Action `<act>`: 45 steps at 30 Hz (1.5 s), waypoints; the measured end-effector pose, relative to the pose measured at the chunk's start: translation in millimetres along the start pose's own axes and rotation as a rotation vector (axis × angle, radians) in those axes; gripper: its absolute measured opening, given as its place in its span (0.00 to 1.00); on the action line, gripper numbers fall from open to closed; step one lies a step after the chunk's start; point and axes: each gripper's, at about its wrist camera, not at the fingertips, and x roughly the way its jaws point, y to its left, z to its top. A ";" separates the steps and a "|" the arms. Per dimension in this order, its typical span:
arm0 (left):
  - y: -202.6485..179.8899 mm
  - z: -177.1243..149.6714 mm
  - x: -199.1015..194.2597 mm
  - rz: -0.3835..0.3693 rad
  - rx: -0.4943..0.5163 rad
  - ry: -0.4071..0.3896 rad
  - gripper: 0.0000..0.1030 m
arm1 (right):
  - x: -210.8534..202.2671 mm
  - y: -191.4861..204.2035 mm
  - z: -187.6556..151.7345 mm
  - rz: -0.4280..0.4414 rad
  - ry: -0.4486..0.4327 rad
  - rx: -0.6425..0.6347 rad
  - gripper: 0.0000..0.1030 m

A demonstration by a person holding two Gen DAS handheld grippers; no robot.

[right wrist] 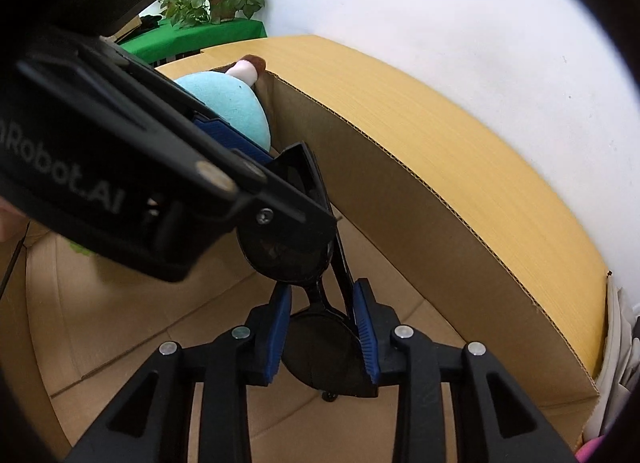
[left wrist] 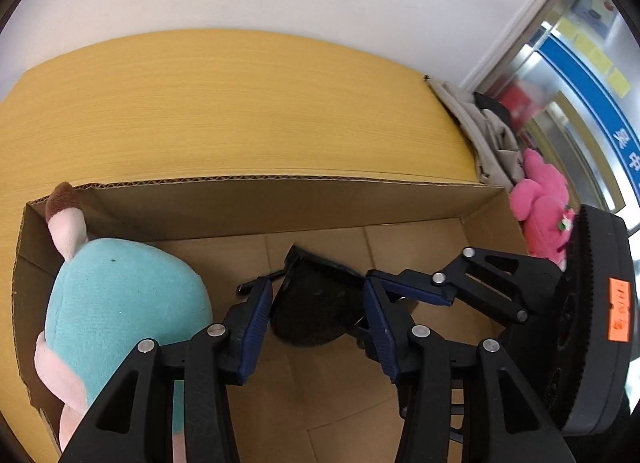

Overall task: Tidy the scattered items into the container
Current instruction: 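Lower the sunglasses into the box and open the right gripper, then withdraw the open right gripper up out of the box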

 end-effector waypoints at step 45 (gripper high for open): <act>-69.0 -279.7 -245.8 0.205 0.064 -0.676 1.00 | -260.5 149.0 -94.9 -0.292 -0.237 0.569 0.75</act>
